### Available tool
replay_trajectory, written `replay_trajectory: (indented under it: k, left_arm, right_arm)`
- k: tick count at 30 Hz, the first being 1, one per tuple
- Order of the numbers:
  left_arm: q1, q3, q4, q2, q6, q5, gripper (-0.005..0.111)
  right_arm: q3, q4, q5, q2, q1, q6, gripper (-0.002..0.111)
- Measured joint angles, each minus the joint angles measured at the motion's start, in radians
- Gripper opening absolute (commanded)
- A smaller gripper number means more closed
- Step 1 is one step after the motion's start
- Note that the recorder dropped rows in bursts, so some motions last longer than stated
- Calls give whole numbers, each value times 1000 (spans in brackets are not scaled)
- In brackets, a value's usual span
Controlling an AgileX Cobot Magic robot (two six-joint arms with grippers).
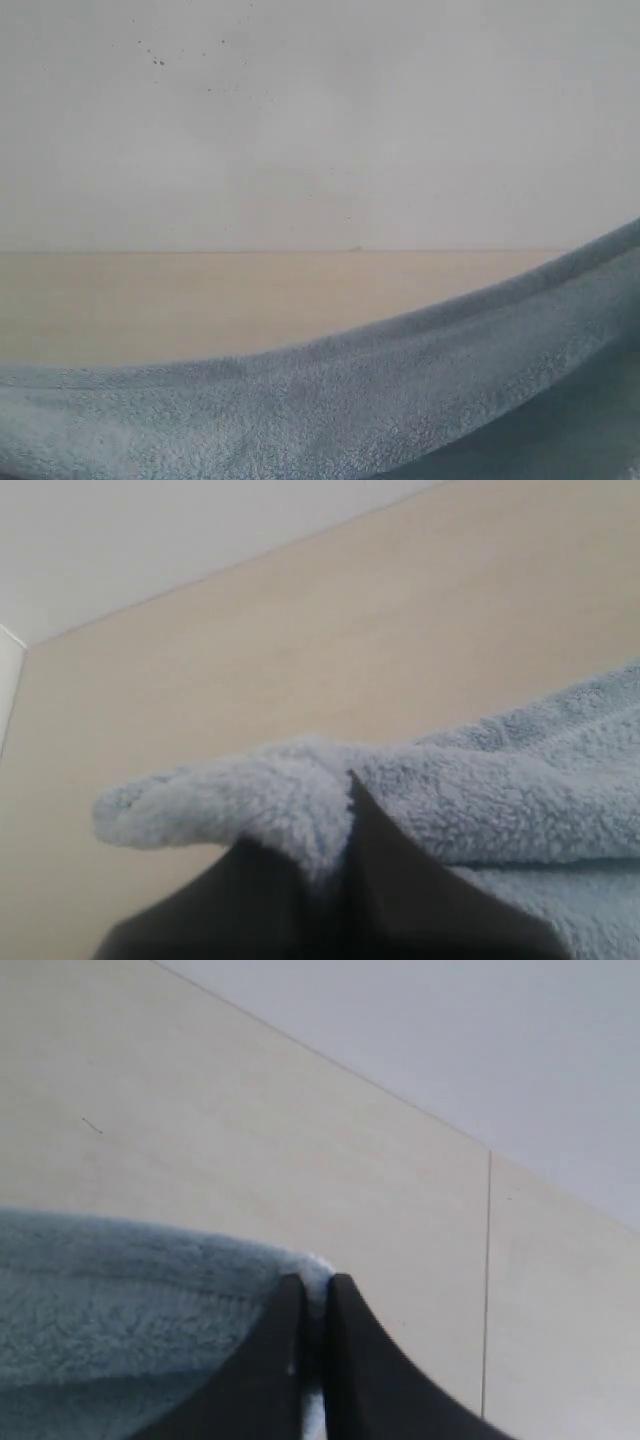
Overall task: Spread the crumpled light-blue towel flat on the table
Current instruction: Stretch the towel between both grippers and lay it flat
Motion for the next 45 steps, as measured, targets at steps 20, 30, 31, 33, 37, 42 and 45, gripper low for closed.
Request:
replay_trajectory:
  k: [20, 30, 31, 33, 37, 42, 45]
  left_arm:
    - [195, -202, 460, 998, -495, -585, 43]
    - [269, -359, 464, 1154, -574, -605, 56]
    - [269, -359, 462, 1154, -576, -600, 56]
    - [269, -355, 458, 1135, -576, -597, 56]
    - [269, -317, 455, 1052, -576, -581, 51]
    - [269, -190, 453, 916, -562, -548, 41]
    - [269, -102, 441, 838, -562, -541, 32]
  right_arm:
    - [-415, -166, -316, 940, 0, 131, 0]
    - [-713, -100, -251, 1099, 0, 155, 70]
    - [-716, -92, -246, 1099, 0, 155, 68]
    - [-722, -82, -228, 1099, 0, 175, 59]
    - [-724, -69, -188, 1092, -2, 192, 44]
    - [-724, 1, -98, 1047, -6, 154, 2]
    - [-707, 77, -6, 1013, -9, 70, 0]
